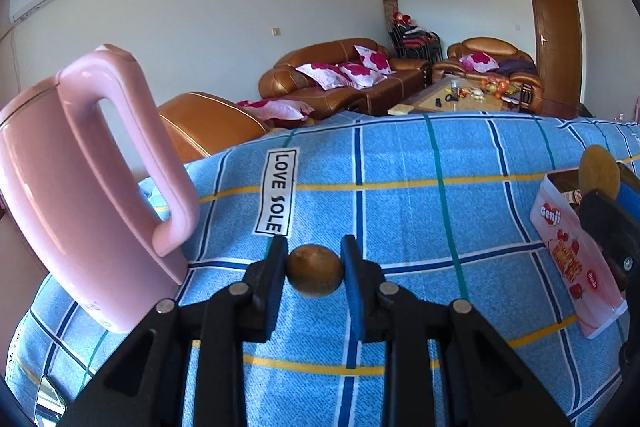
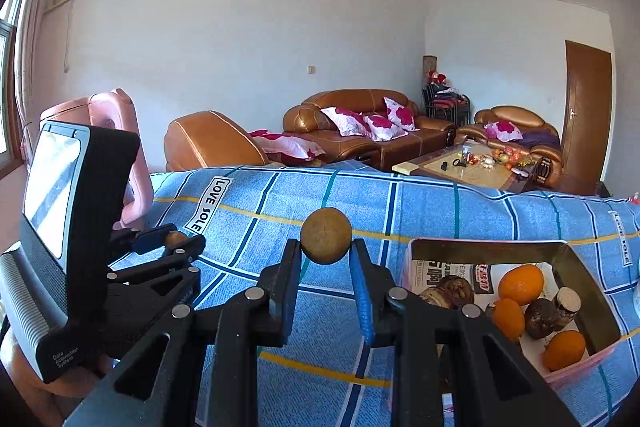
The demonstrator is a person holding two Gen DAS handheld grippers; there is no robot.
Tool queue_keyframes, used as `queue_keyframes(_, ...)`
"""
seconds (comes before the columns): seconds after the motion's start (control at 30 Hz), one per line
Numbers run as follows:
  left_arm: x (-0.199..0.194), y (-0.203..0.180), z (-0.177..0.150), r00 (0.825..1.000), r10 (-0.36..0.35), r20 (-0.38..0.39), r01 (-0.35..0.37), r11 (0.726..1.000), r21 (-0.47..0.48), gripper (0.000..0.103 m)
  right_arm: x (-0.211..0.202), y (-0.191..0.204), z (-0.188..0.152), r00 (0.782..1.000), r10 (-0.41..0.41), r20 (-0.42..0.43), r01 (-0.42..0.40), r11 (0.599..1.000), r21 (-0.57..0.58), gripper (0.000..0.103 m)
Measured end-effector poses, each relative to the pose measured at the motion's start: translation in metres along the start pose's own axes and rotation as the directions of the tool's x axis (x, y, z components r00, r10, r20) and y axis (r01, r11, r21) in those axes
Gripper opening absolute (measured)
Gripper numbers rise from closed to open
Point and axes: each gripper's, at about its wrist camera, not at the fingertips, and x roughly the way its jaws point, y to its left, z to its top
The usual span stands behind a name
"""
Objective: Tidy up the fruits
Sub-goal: 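Carry the small tan fruits with both tools over the tin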
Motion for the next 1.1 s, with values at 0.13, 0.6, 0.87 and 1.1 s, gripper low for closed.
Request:
queue_keyframes(0.13,-0.004,0.001,0.0,1.0,0.002,0.023,-0.001,0.999,-0.043,0.029,-0.004,0.001,0.0,1.0,-0.011,0.013,0.011,1.0,-0.015,0.027)
queue_keyframes(0.6,-0.028,-0.014,-0.012,0.998,-0.002,0.061,0.008,0.996,-0.09,0.029,-0.019,-0.012,-0.003,0.999,-0.04,0.01,0.04,0.999,-0.002,0.027)
queue_keyframes(0.87,-0.037,-0.023,-0.015,0.998,0.0,0.069,0.006,0.995,-0.095,0.029,-0.025,-0.02,-0.006,0.999,-0.044,-0.002,0.044,0.999,0.011,0.027)
queue_keyframes(1.1,-0.043,-0.032,-0.019,0.998,-0.004,0.07,0.011,0.995,-0.096,0.029,-0.033,-0.029,-0.009,0.999,-0.049,-0.008,0.05,0.999,0.019,0.027)
